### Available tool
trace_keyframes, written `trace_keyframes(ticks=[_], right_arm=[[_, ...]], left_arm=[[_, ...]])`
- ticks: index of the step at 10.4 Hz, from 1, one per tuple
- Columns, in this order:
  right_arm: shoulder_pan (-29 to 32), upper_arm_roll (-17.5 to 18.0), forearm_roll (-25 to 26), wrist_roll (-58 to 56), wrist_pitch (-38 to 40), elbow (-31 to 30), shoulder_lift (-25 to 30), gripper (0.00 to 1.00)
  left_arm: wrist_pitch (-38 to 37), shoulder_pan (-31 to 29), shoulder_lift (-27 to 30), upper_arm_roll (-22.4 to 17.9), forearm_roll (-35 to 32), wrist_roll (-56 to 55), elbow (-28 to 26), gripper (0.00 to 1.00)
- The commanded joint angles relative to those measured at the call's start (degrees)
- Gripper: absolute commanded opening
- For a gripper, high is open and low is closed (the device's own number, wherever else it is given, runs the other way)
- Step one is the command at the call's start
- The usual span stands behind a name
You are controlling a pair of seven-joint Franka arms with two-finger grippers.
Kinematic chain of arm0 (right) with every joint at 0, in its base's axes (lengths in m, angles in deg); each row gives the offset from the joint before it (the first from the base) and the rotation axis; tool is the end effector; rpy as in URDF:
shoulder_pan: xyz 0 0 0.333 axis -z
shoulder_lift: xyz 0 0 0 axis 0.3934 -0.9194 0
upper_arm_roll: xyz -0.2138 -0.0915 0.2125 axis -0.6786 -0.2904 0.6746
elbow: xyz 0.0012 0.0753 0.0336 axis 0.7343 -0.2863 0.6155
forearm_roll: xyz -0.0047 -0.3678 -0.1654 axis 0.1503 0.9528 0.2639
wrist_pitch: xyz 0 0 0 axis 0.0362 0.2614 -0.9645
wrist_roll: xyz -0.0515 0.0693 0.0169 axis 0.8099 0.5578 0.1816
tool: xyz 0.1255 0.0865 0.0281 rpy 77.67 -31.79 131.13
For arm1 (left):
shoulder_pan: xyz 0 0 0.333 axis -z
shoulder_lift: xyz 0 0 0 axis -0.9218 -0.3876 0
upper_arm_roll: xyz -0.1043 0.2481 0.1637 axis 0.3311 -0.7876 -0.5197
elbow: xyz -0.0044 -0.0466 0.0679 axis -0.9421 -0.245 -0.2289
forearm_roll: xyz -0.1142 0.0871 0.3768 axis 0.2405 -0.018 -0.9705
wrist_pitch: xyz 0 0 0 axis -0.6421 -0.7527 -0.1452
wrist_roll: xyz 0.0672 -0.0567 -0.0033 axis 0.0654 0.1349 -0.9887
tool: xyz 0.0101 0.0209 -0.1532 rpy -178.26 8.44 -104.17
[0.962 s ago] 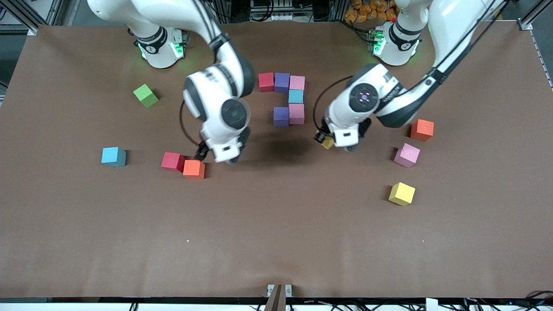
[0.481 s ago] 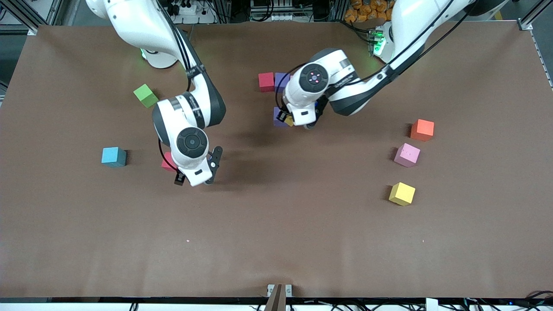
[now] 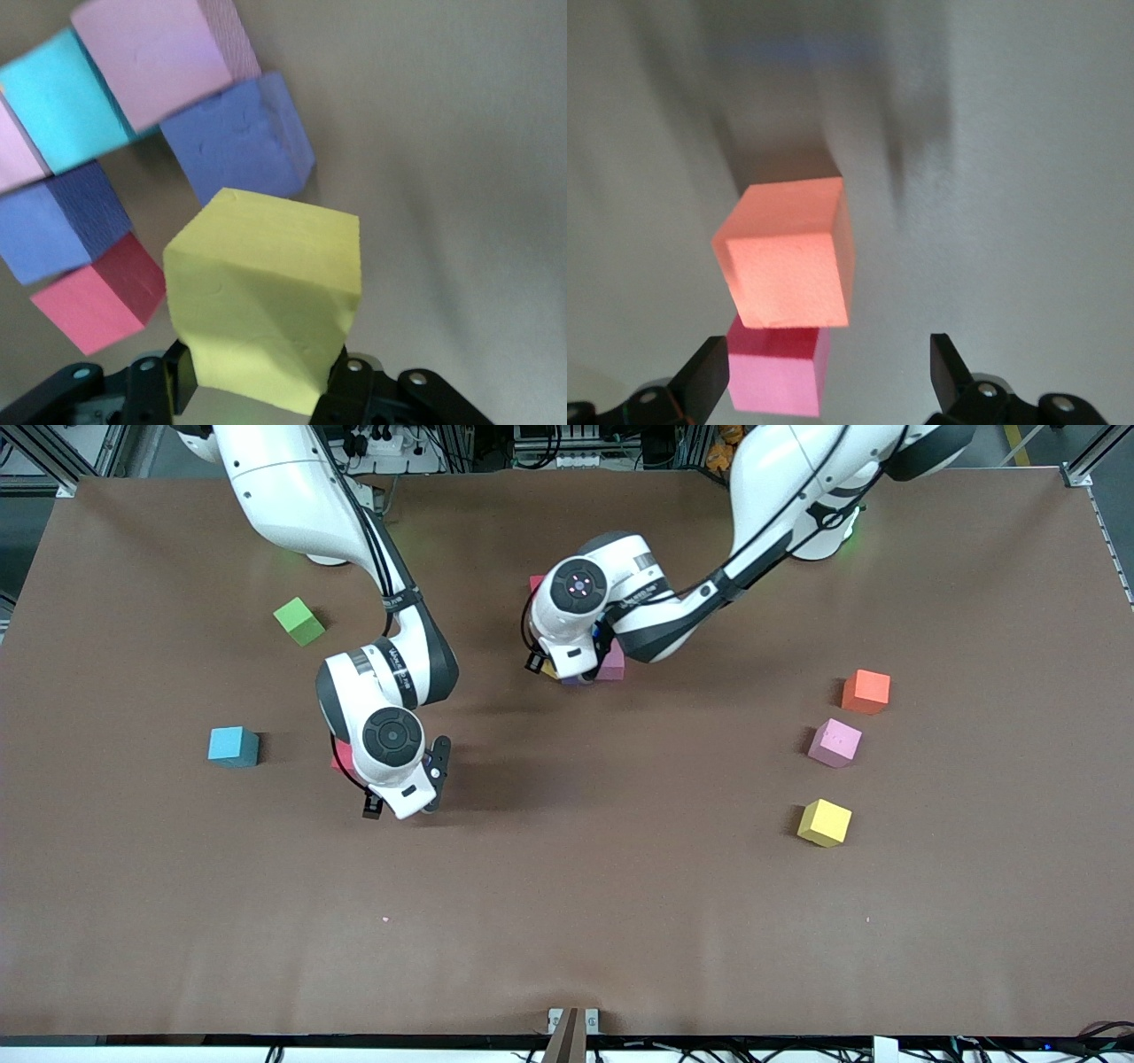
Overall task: Form number 2 with 11 blocks
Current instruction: 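Grasp the orange cube with the right gripper while the left gripper carries yellow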
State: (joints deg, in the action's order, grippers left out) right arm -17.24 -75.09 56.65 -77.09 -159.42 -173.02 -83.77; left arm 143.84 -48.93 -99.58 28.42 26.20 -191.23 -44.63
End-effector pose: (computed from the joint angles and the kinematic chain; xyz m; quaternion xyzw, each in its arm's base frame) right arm 0.6040 0.2405 0.1911 0.7334 0.6507 -0.1689 0.1011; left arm 0.3603 -0.5818 0.2228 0.8173 0.5476 -0.1785 0.0139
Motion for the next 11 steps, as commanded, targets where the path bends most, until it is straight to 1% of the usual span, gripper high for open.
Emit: trace_keyframes(ticks=[1,2,5,7,8,10,11], right_arm=[[-0.47,0.84,0.27,-1.02,-5.4,-6.28,2.0,1.0],[-1.69,1.37,0.27,-0.93,-8.56,-9.18,2.79,1.0],[-1.79,1.28,0.35,-1.8,-9.38,-9.91,3.15,1.0],[-1.79,1.28,0.88,-2.07,-10.17,-10.7,3.24,0.98],[-1.44,1.2,0.88,-3.03,-10.61,-11.14,3.15,0.94],[-0.12,1.19,0.88,-5.93,-14.1,-13.06,2.98,0.79],[-0.03,1.19,0.97,-6.2,-14.82,-13.6,2.98,0.7]], left_arm=[[1.47,4.22,-0.07,-2.82,1.6,-2.99,2.96,0.0],[2.96,5.46,-0.42,-3.7,1.6,-5.1,3.05,0.0],[4.81,9.41,-0.42,-7.48,1.6,-12.21,3.06,0.0],[5.08,10.39,-0.42,-7.93,1.51,-18.27,3.06,0.0],[5.08,10.39,-0.42,-8.11,1.51,-21.69,3.14,0.0],[5.08,10.39,-0.68,-8.8,1.25,-27.07,4.11,0.0],[5.08,10.48,-0.68,-9.42,1.25,-27.96,4.11,0.0]])
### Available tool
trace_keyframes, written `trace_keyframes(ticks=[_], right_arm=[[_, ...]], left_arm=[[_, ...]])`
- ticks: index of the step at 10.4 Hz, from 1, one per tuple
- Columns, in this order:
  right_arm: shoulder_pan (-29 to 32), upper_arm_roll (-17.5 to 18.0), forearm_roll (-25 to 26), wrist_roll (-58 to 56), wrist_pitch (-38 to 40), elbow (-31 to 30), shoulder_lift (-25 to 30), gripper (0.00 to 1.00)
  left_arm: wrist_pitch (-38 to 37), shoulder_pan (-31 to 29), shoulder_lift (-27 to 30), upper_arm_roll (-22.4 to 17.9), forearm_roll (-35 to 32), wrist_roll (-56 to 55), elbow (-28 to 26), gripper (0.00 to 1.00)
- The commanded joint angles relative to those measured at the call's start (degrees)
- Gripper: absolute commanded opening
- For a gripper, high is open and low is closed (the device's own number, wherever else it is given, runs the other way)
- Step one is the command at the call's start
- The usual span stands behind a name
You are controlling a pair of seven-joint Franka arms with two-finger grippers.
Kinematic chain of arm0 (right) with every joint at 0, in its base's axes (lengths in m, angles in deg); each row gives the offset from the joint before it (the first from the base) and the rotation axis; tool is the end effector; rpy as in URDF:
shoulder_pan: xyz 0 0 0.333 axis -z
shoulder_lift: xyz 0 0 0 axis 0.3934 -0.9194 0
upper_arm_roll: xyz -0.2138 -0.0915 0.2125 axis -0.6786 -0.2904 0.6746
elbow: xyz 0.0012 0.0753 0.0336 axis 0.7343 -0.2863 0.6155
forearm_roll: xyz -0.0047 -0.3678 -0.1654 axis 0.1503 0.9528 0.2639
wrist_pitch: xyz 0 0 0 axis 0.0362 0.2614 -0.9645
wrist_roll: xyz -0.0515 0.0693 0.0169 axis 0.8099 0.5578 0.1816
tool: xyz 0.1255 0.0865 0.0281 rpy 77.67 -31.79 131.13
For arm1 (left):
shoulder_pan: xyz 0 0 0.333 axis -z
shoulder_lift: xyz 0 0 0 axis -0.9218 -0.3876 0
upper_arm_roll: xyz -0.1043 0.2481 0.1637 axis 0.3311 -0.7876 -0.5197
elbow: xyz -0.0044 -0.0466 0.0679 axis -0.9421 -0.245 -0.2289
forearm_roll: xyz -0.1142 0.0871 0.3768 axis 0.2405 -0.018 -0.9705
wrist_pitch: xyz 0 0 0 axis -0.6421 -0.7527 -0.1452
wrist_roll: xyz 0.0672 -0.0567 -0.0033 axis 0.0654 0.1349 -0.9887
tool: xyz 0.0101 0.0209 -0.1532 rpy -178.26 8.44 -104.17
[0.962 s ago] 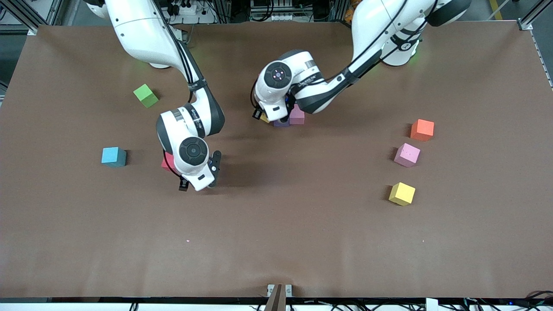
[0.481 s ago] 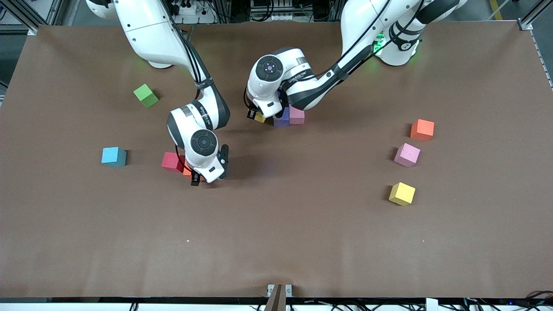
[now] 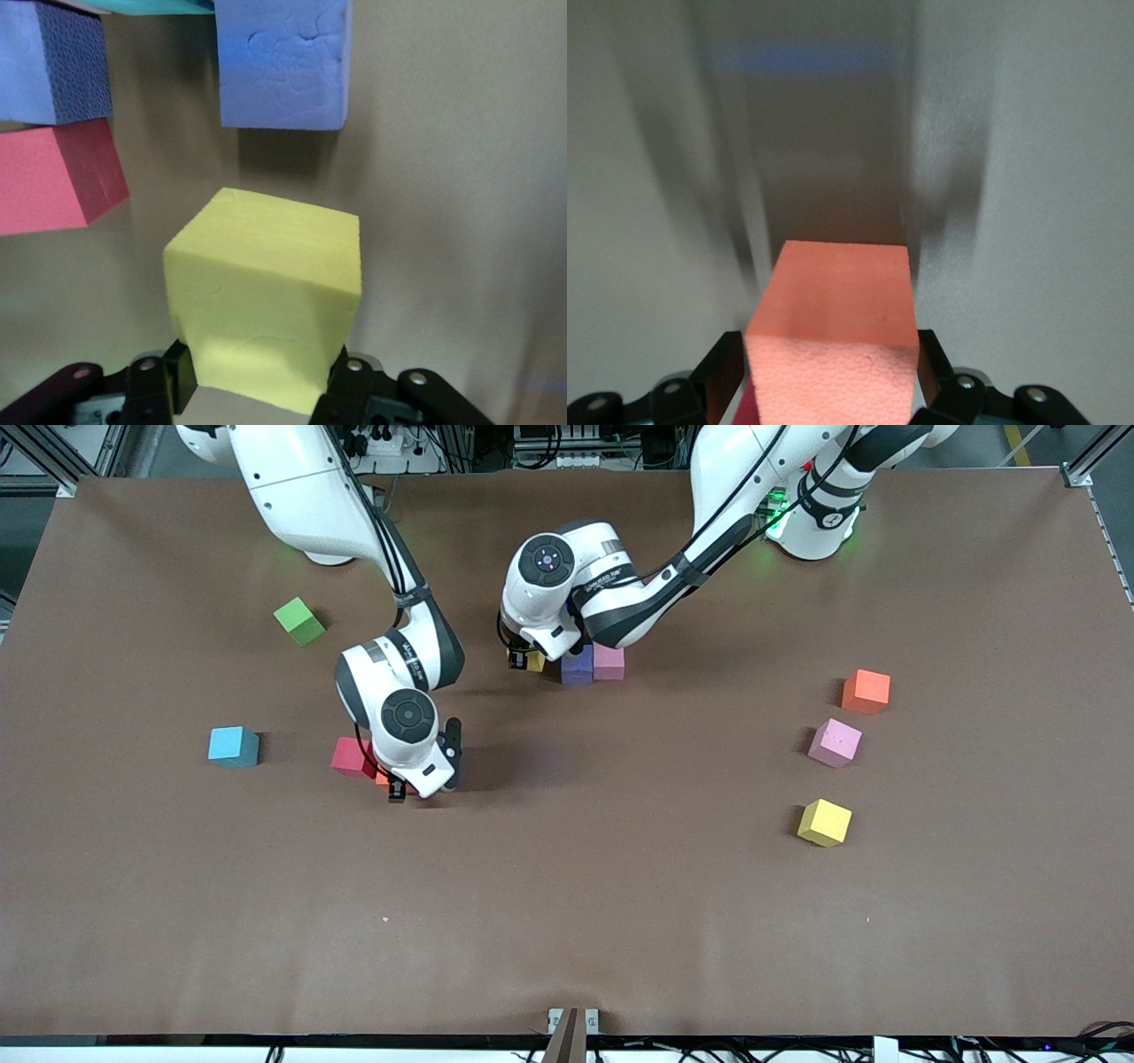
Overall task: Form number 2 with 11 blocks
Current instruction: 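Grasp the orange cube with the right gripper while the left gripper carries yellow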
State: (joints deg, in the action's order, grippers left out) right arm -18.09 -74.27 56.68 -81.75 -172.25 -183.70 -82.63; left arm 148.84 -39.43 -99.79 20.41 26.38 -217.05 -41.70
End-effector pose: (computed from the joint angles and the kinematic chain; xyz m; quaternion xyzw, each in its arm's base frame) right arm 0.5721 0.2379 0.1398 0.6932 0.7004 -0.1428 0.0917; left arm 0.3545 -0.6121 0.2126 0.6857 0.7114 -0.1534 0.0160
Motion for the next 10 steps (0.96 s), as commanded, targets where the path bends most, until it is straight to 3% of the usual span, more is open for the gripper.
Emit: trace_keyframes(ticks=[1,2,5,10], right_arm=[[0.91,0.37,0.85,-3.29,-2.0,-2.84,1.83,0.34],[1.0,0.37,0.77,-3.74,-1.91,-2.75,1.92,0.03],[3.53,0.2,0.15,-3.74,-0.95,-2.31,3.58,0.0],[6.8,0.11,-6.43,-2.69,14.59,4.45,5.7,0.0]], left_arm=[[0.17,0.98,-0.82,-1.67,0.98,-2.76,1.18,0.0],[0.17,0.98,-1.35,-1.76,0.98,-3.12,1.18,0.0],[0.43,1.94,-1.88,-2.11,0.89,-4.69,1.1,0.0],[1.75,3.35,-3.02,-4.31,0.36,-4.79,0.83,0.0]])
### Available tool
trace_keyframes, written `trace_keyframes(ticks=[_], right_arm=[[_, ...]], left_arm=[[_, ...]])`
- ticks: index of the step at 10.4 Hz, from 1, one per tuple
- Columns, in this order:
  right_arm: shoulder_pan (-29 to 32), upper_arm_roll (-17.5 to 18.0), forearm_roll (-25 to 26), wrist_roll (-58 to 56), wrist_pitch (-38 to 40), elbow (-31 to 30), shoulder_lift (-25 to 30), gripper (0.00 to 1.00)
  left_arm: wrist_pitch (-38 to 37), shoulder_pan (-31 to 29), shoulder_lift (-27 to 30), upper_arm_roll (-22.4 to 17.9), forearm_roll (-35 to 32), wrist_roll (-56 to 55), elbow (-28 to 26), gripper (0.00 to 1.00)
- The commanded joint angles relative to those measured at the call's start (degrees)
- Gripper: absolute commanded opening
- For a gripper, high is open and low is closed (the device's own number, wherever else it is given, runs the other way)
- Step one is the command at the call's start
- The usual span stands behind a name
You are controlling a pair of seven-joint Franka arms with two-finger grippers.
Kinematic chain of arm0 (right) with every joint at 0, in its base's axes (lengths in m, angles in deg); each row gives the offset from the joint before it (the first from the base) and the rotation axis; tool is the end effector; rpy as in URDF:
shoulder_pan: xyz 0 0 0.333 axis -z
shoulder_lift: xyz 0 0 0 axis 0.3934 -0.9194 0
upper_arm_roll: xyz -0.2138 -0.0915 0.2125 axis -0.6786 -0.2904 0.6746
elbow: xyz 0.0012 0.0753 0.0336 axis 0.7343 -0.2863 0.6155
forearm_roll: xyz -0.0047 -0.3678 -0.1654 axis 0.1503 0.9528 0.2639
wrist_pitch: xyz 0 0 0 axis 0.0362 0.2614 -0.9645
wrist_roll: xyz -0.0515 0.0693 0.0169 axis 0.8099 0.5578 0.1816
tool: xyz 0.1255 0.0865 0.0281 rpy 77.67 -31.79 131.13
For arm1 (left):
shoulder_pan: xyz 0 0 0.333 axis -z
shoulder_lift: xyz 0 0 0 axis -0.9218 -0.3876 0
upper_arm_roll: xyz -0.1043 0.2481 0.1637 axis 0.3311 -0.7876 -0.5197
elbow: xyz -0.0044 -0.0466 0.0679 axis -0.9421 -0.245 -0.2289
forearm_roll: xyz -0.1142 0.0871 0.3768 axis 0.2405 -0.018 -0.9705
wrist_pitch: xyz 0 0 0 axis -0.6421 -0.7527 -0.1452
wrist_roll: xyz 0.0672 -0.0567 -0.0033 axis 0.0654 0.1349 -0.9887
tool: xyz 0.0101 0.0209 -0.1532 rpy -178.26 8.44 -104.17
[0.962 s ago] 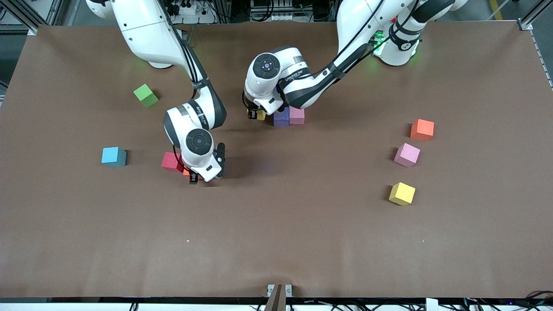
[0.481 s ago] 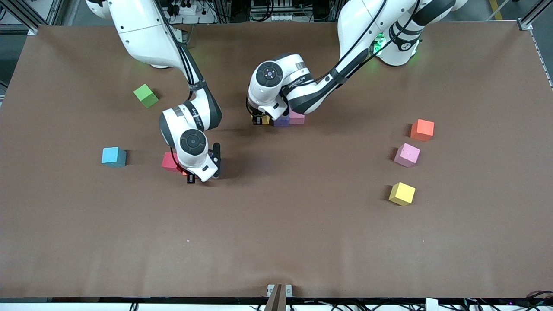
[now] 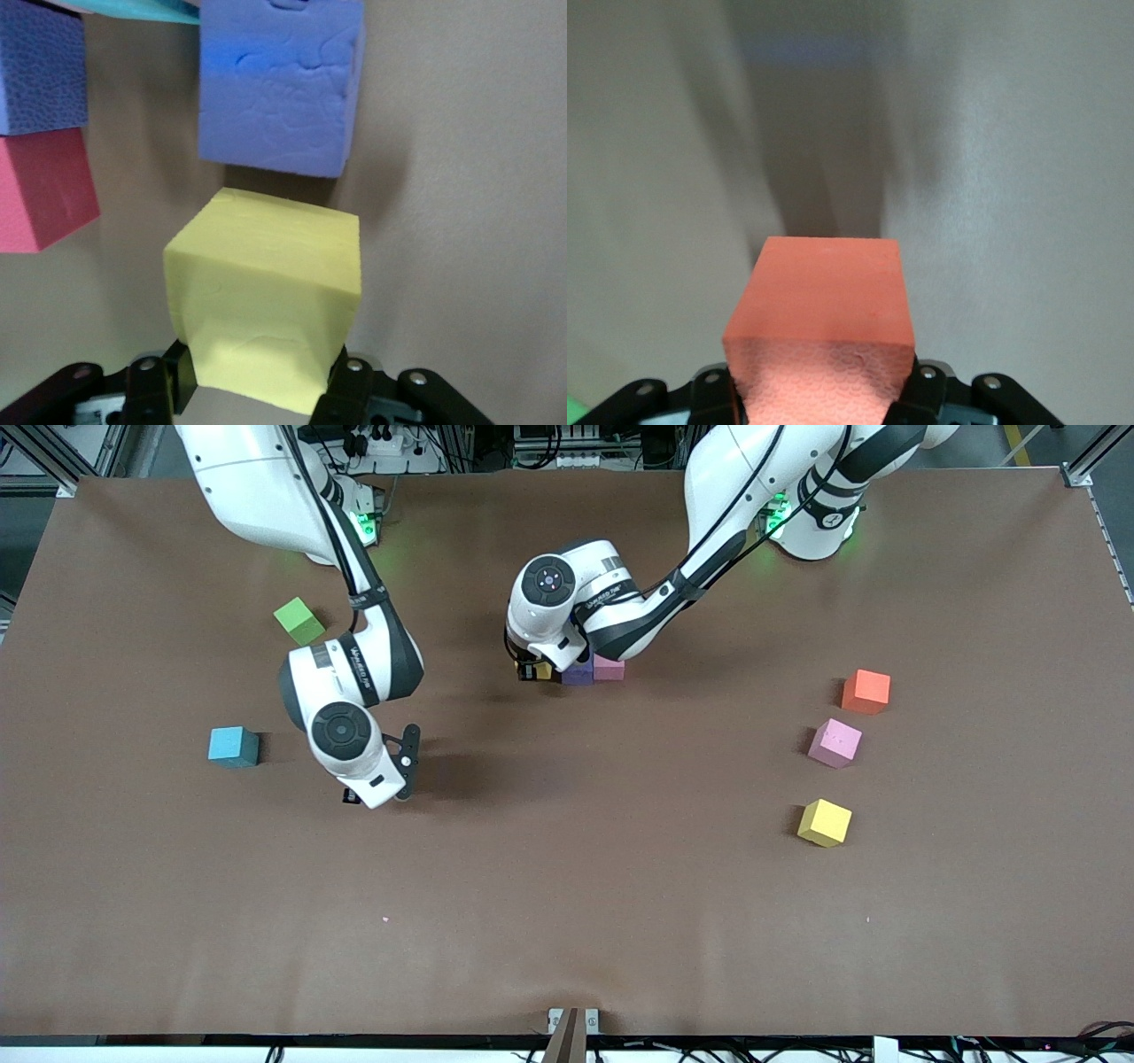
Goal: Form number 2 with 11 blocks
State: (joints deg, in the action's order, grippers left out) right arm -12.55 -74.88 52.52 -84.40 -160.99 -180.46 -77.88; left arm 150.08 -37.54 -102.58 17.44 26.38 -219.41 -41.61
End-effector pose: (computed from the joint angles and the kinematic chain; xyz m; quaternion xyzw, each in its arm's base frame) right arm 0.5924 0.1847 0.2010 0.7382 0.6536 -0.1621 0.0397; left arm 0.3566 -0.6054 0.1732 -0.6655 -0.7319 0.1461 0.0034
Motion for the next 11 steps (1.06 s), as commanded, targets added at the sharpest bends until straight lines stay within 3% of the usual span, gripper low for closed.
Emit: trace_keyframes(ticks=[1,5,11], right_arm=[[1.44,0.63,-2.98,0.92,5.44,2.27,1.21,0.0],[1.79,0.63,-3.07,9.27,13.54,7.28,1.13,0.0],[3.81,0.72,-3.34,9.99,13.64,7.11,0.86,0.0]], left_arm=[[0.5,1.46,-0.32,-1.43,0.36,-2.43,0.57,0.0],[0.86,1.46,-1.28,-1.44,-0.43,-2.34,0.66,0.0],[0.94,1.9,-2.42,-1.44,-1.39,-1.99,0.66,0.0]])
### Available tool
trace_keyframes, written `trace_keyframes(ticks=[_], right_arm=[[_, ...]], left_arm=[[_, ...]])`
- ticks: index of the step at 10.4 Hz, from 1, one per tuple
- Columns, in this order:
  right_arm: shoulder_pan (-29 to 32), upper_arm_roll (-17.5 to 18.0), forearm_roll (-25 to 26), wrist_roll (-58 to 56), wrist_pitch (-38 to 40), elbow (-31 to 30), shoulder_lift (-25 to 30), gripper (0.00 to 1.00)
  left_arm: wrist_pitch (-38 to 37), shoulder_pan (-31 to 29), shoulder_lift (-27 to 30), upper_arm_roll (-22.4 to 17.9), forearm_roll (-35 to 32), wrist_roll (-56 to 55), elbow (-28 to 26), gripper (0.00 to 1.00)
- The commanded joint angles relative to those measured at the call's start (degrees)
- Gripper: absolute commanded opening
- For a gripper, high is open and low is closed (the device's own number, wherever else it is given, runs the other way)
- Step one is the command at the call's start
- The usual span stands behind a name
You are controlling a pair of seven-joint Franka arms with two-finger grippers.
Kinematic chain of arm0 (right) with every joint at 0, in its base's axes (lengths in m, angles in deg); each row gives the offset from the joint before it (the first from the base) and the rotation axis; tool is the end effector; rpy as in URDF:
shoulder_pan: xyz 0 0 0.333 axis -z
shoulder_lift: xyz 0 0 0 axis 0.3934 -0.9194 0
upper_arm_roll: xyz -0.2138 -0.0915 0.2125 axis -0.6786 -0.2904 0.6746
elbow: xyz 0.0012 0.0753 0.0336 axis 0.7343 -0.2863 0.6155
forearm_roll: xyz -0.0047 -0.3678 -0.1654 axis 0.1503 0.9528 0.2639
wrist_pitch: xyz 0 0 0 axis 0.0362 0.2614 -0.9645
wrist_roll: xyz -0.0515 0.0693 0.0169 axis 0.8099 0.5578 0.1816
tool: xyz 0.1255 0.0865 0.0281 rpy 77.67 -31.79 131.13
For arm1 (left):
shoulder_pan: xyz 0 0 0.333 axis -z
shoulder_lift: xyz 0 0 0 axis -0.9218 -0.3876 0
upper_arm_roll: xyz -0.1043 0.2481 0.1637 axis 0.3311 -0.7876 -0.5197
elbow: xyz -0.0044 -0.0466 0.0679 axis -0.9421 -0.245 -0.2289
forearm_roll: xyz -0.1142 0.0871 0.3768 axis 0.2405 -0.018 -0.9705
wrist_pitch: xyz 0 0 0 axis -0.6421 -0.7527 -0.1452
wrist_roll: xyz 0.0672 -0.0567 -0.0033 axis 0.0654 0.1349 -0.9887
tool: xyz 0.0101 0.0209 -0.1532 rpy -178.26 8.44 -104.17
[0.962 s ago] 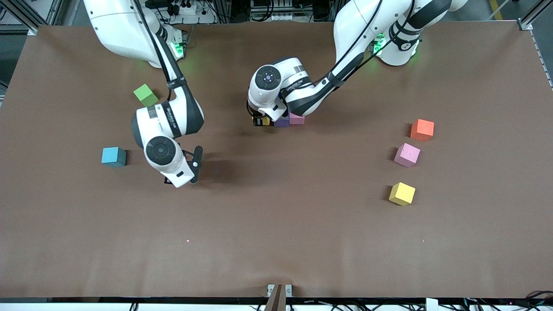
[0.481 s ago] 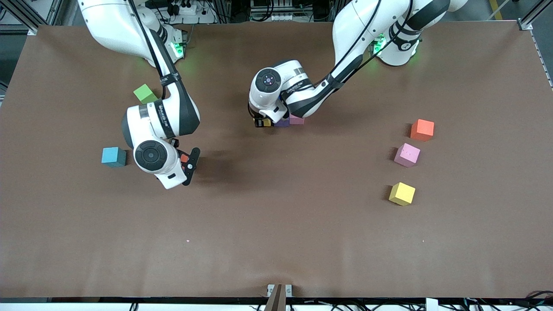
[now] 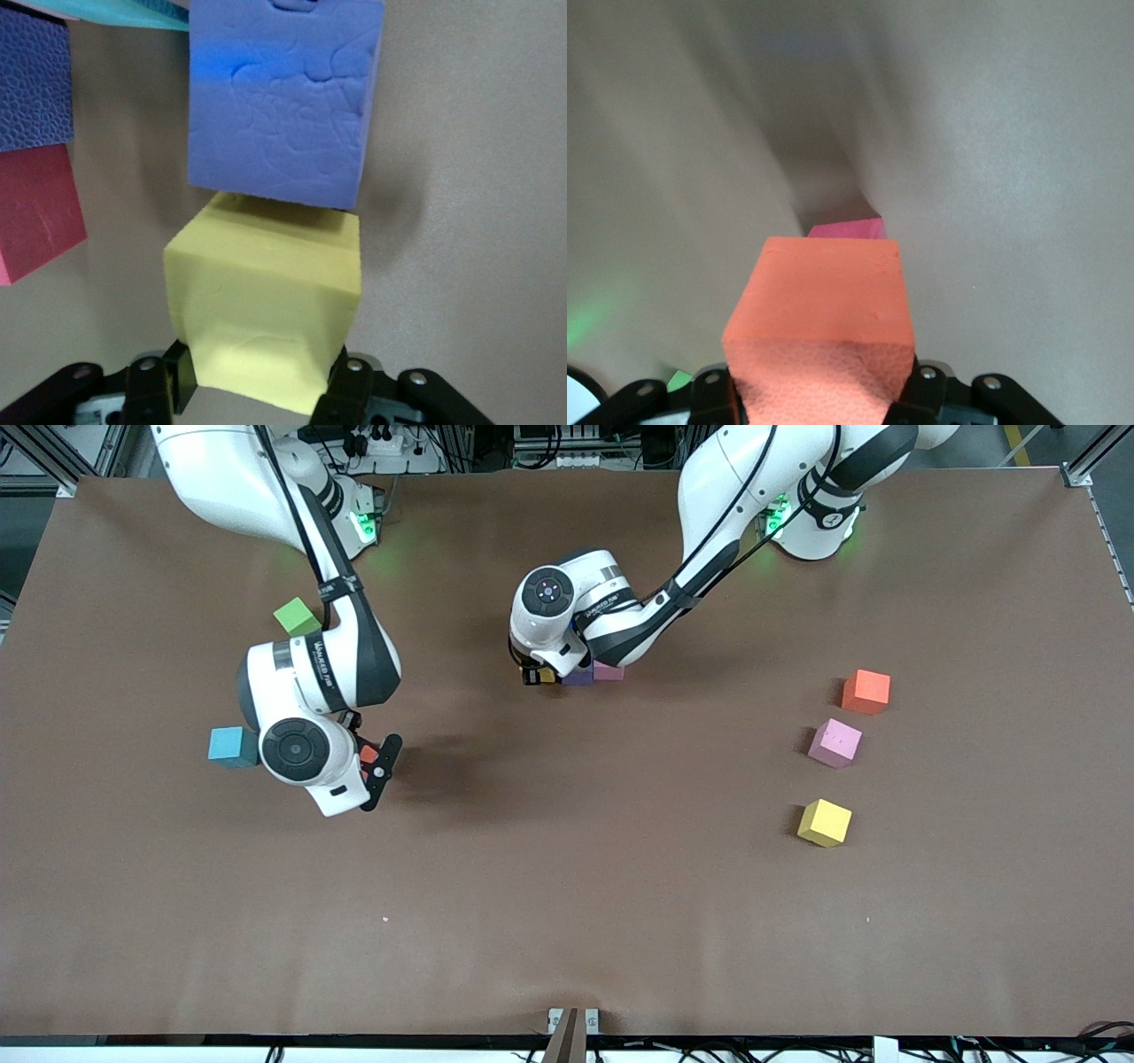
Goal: Form number 2 with 11 blocks
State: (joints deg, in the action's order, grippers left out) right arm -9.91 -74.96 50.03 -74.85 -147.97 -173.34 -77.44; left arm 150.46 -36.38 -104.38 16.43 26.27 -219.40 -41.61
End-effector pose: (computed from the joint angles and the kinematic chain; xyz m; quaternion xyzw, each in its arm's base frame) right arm 0.6014 0.1684 0.2460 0.8083 0.5546 -0.1969 0.0162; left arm 0.3491 -0.6043 0.1504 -0.6669 -0.7310 0.1437 0.0170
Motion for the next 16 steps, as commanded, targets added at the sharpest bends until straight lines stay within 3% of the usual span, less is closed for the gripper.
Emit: trace_keyframes(ticks=[1,2,3,4,7,10,13,16], right_arm=[[1.17,0.8,-0.85,0.44,0.62,-0.01,0.43,0.0],[1.26,0.8,-0.85,0.44,0.53,-0.01,0.25,0.0],[1.26,0.8,-0.85,0.44,0.44,-0.01,0.25,0.0],[1.26,0.8,-0.85,0.44,0.35,-0.18,0.16,0.0],[1.26,0.8,-0.85,0.44,0.35,-0.18,0.07,0.0],[1.17,0.8,-4.62,0.52,0.44,-0.36,-0.1,0.0],[-0.4,1.15,-4.98,7.44,0.62,-0.36,-0.1,0.0],[-5.84,1.15,-7.17,19.65,0.35,-0.01,-0.8,0.0]], left_arm=[[0.57,0.74,-0.71,-0.42,-1.28,-1.82,0.57,0.0],[0.57,0.65,-0.71,-0.5,-1.28,-1.65,0.66,0.08],[0.57,0.56,-0.71,-0.5,-1.28,-1.38,0.66,0.64],[0.48,0.74,-0.71,-0.5,-1.19,-1.47,0.74,1.0],[-0.22,1.0,-0.27,-0.42,-1.19,-1.82,0.83,1.0],[-2.85,1.0,1.13,-0.33,-1.28,-1.64,1.18,1.0],[-7.68,0.92,1.93,0.11,-1.02,-1.56,4.16,1.0],[-12.42,-0.14,4.28,-0.32,-1.37,-1.03,6.28,1.0]])
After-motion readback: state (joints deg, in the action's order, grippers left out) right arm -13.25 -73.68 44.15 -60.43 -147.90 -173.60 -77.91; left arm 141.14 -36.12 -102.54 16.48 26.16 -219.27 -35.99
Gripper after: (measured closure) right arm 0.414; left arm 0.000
